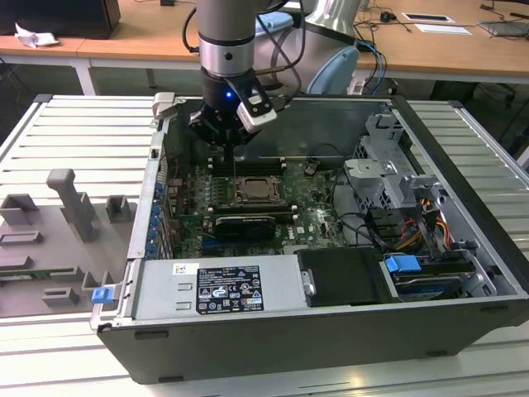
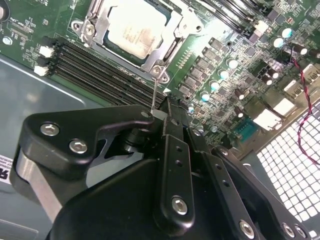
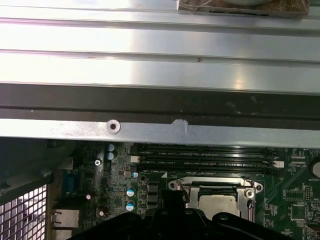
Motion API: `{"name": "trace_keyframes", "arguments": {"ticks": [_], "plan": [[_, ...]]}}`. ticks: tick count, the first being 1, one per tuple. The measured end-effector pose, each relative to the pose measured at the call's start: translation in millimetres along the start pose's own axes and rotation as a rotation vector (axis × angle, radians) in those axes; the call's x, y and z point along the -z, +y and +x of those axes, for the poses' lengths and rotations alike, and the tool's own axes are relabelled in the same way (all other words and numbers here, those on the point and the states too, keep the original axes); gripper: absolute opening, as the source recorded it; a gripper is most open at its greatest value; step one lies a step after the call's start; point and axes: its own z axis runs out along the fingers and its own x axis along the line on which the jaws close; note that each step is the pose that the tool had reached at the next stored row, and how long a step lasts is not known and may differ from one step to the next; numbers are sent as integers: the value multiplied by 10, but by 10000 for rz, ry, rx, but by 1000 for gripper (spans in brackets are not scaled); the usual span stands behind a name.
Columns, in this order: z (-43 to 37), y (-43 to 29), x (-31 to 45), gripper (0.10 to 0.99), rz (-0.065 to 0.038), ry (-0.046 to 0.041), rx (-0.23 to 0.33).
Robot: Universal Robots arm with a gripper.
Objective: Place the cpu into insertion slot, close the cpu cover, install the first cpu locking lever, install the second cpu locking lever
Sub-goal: 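Install the first cpu locking lever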
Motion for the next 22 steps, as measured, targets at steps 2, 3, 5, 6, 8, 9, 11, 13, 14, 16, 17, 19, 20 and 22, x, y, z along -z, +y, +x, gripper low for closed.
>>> {"name": "trace_keyframes", "arguments": {"ticks": [2,3,5,6,8,9,11,13,14,16,17,19,20,22], "plan": [[-22,-1,0,106,-1,0,0],[-31,-1,0,106,0,0,1],[-49,-2,0,106,0,0,0],[-56,-2,0,106,0,0,0],[-79,-3,-1,106,0,0,0],[-92,-3,-1,106,1,0,0],[-109,-4,-1,106,0,0,0],[-129,-4,-1,106,-1,0,-1],[-149,-5,-2,106,-1,0,1],[-172,-6,-2,106,0,0,1],[-176,-6,-2,106,0,0,0],[-186,-7,-2,106,0,0,0],[-188,-8,-2,106,0,0,0],[-213,-8,-10,106,-1,-2,-1]]}}
